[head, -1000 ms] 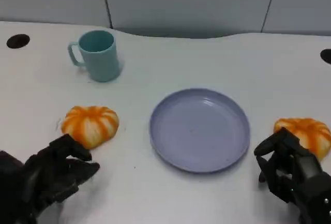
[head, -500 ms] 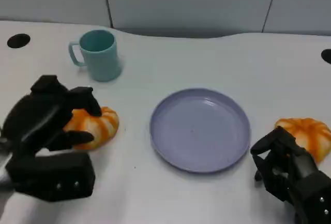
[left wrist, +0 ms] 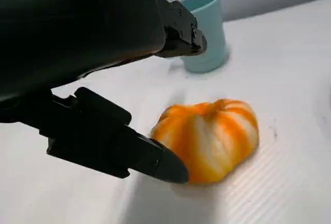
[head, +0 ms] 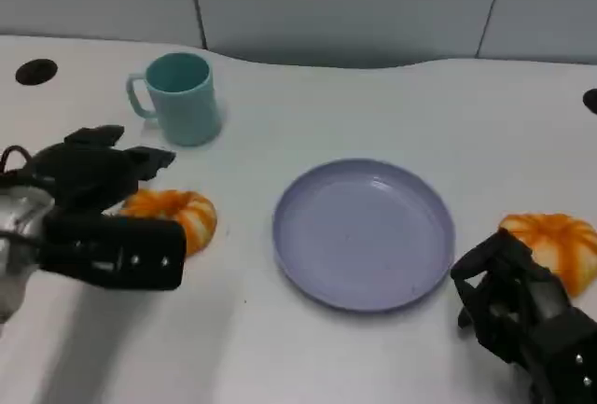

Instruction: Grasp the bread from the table and place it into the plate.

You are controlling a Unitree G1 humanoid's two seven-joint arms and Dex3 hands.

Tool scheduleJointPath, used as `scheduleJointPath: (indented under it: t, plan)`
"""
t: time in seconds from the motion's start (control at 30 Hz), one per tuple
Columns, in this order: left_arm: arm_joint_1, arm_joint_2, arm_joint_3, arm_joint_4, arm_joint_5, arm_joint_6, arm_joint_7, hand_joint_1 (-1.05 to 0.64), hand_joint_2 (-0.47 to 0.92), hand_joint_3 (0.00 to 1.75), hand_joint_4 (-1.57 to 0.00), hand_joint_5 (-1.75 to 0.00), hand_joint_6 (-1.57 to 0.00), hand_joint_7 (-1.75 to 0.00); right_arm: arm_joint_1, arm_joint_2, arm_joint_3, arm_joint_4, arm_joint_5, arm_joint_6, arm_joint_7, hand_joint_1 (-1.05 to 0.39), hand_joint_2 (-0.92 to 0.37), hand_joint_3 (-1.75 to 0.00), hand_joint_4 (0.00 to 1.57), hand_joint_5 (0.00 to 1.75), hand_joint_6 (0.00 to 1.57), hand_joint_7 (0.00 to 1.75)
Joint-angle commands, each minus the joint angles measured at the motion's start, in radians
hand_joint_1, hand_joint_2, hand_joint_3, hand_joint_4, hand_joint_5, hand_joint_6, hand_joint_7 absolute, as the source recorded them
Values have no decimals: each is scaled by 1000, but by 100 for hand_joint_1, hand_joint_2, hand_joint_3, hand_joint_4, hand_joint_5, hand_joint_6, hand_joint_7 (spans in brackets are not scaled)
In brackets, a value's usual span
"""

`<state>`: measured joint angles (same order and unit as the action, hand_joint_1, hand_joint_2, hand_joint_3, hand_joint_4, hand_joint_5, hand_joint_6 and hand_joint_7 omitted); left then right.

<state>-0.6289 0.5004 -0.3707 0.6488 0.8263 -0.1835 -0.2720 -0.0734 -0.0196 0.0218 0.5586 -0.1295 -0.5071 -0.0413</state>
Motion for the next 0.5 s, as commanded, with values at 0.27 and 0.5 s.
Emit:
scheduleJointPath:
  t: [0.27, 0.5]
  plan:
    - [-249, -163, -132, 517, -12, 9, 111, -56, 73, 1, 0, 0, -8, -1, 8, -10, -10, -15, 17, -10, 7, -31, -92, -43, 69, 175, 43, 175]
    - [-325, -226, -157, 671, -27, 86, 51, -57, 73, 0, 0, 0, -9, -2, 25, -13, -10, -36, 16, -4, 9, -31, -92, -43, 67, 175, 42, 175]
